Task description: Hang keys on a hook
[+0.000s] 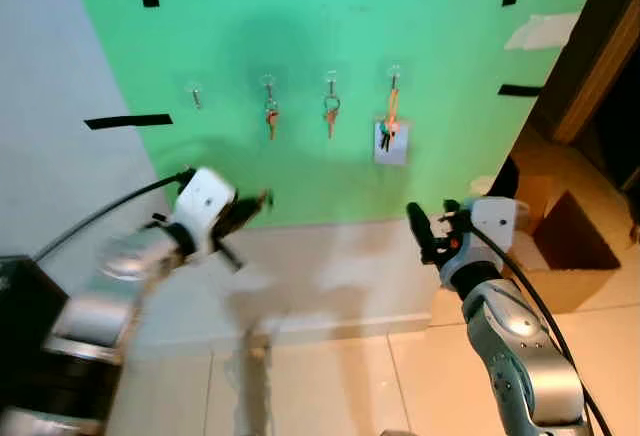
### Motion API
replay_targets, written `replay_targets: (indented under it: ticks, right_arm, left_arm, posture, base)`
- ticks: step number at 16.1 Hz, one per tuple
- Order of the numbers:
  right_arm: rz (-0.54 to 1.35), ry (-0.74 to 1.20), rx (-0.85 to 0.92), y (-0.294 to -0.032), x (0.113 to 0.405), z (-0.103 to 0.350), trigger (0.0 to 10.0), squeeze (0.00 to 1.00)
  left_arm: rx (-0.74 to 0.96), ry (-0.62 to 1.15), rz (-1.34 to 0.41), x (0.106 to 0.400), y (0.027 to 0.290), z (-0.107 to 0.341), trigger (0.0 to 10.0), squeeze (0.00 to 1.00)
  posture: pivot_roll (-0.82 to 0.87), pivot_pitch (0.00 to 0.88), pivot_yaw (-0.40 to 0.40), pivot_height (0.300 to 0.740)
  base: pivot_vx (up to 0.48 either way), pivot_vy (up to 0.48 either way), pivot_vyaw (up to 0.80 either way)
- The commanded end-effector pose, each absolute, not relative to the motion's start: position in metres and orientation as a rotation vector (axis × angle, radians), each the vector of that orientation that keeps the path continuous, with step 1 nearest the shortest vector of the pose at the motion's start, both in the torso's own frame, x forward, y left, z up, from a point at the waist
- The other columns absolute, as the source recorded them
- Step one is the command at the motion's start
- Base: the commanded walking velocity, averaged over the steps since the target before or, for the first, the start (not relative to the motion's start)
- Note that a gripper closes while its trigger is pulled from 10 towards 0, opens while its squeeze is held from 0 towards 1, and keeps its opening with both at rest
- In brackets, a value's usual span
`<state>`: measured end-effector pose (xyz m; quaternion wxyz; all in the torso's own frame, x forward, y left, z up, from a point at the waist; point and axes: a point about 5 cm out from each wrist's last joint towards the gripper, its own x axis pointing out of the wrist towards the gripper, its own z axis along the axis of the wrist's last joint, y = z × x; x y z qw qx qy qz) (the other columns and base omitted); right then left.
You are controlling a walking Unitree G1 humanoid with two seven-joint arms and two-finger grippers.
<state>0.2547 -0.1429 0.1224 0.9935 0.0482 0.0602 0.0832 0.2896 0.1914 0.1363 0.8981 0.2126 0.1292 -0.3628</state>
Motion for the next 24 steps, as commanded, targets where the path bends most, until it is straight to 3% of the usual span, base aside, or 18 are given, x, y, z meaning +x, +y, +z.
replay_targets:
  ticks: [1, 3, 6, 8, 10, 15, 16, 17, 22, 24]
  right_arm:
    - [0.209, 0.111, 0.085, -0.139, 0.258, 0.127, 10.0, 0.0]
    - [0.252, 0.113, 0.042, -0.136, 0.259, 0.128, 10.0, 0.0]
    - [0.308, 0.119, -0.014, -0.135, 0.257, 0.129, 10.0, 0.0]
    - [0.37, 0.11, -0.001, -0.132, 0.255, 0.132, 10.0, 0.0]
    - [0.351, 0.074, 0.022, -0.133, 0.256, 0.137, 10.0, 0.0]
    - [0.342, -0.021, 0.127, -0.132, 0.258, 0.15, 10.0, 0.03]
    - [0.347, -0.031, 0.141, -0.132, 0.258, 0.151, 10.0, 0.79]
    - [0.345, -0.045, 0.157, -0.132, 0.258, 0.153, 10.0, 1.0]
    - [0.325, -0.051, 0.153, -0.134, 0.257, 0.153, 10.0, 1.0]
    - [0.298, -0.035, 0.134, -0.136, 0.257, 0.149, 10.0, 1.0]
  left_arm:
    - [0.566, 0.361, -0.843, 0.287, 0.194, 0.132, 10.0, 0.0]
    - [0.785, 0.603, -0.904, 0.282, 0.228, 0.122, 10.0, 0.0]
    - [0.649, 0.514, -0.897, 0.296, 0.218, 0.143, 10.0, 0.0]
    - [0.476, 0.309, -0.997, 0.301, 0.195, 0.172, 10.0, 0.0]
    - [0.384, 0.243, -1.064, 0.303, 0.185, 0.189, 10.0, 0.0]
    - [0.293, 0.09, -1.123, 0.307, 0.178, 0.226, 10.0, 0.0]
    - [0.285, 0.06, -1.121, 0.309, 0.176, 0.232, 10.0, 0.0]
    - [0.271, 0.011, -1.115, 0.312, 0.174, 0.242, 10.0, 0.0]
    - [0.255, -0.056, -1.104, 0.317, 0.166, 0.253, 10.0, 0.0]
    - [0.377, -0.017, -1.036, 0.319, 0.166, 0.235, 10.0, 0.0]
  posture:
    - [-0.04, 0.0, 0.003, 0.74]
    - [-0.04, 0.0, 0.007, 0.74]
    - [-0.04, 0.0, 0.003, 0.74]
    - [-0.04, 0.0, 0.002, 0.74]
    - [-0.03, 0.0, -0.005, 0.74]
    - [-0.03, 0.0, -0.007, 0.74]
    - [-0.03, 0.0, -0.009, 0.74]
    - [-0.03, 0.0, -0.01, 0.74]
    - [-0.04, 0.0, -0.005, 0.74]
    - [-0.04, 0.0, -0.005, 0.74]
  base:
    - [0.0, 0.0, 0.0]
    - [0.0, 0.0, 0.0]
    - [0.0, 0.0, 0.0]
    - [0.0, 0.0, 0.0]
    - [0.0, 0.0, 0.0]
    - [0.0, 0.0, 0.0]
    - [0.0, 0.0, 0.0]
    - [0.0, 0.0, 0.0]
    - [0.0, 0.0, 0.0]
    - [0.0, 0.0, 0.0]
